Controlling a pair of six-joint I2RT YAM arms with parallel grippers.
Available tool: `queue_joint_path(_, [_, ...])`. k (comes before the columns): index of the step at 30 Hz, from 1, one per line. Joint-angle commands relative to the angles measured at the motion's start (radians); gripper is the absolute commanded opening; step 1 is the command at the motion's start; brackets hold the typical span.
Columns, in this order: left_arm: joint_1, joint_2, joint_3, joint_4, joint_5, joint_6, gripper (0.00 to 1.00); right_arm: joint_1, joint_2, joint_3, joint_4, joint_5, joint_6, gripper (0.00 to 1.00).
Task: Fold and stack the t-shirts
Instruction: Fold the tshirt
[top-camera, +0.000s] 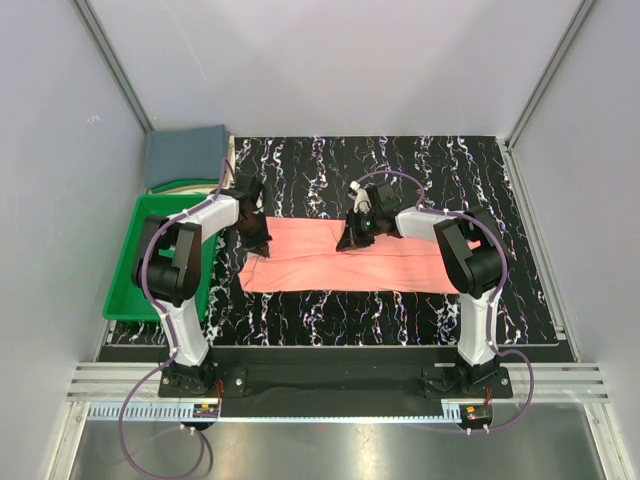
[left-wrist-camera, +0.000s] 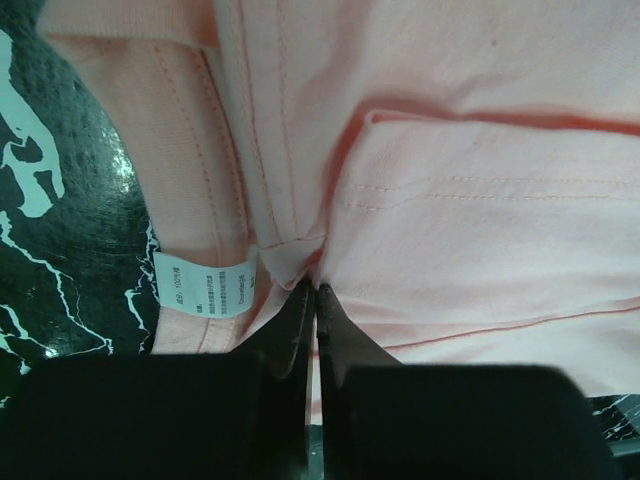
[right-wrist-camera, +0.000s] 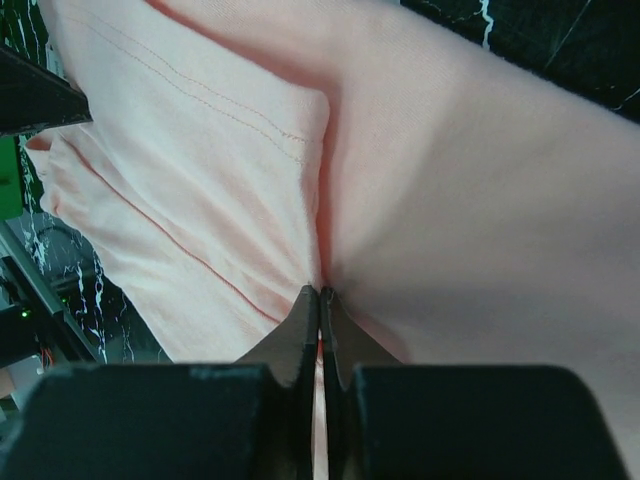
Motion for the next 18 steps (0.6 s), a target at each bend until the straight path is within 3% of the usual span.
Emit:
queue_joint_path(1, [0.000,-0.030,-0.013,0.012,-0.080,-0.009,0.01,0.008,-0.040,-0.026,0.010,0.029,0.002,0.02])
queue_joint_path(4, [0.002,-0.040,0.003,-0.003,-0.085,-0.007,0.02,0.009,-0.046,-0.024,0.008,0.029,0.008,0.08])
queue_joint_path(5, [0.000,-0.041,0.010,-0.011,-0.083,-0.006,0.04,0.008,-0.053,-0.024,0.007,0.034,0.012,0.18])
queue_joint_path(8, [0.000,-0.064,0.061,-0.054,-0.085,0.002,0.18,0.009,-0.092,-0.019,-0.016,0.052,0.023,0.26])
queue_joint_path(12, [0.000,-0.119,0.147,-0.094,-0.088,0.019,0.25,0.008,-0.162,-0.004,-0.103,0.107,0.054,0.38])
queue_joint_path(18, [0.002,-0.081,0.222,-0.097,-0.003,0.033,0.29,0.008,-0.210,0.027,-0.130,0.118,0.155,0.35])
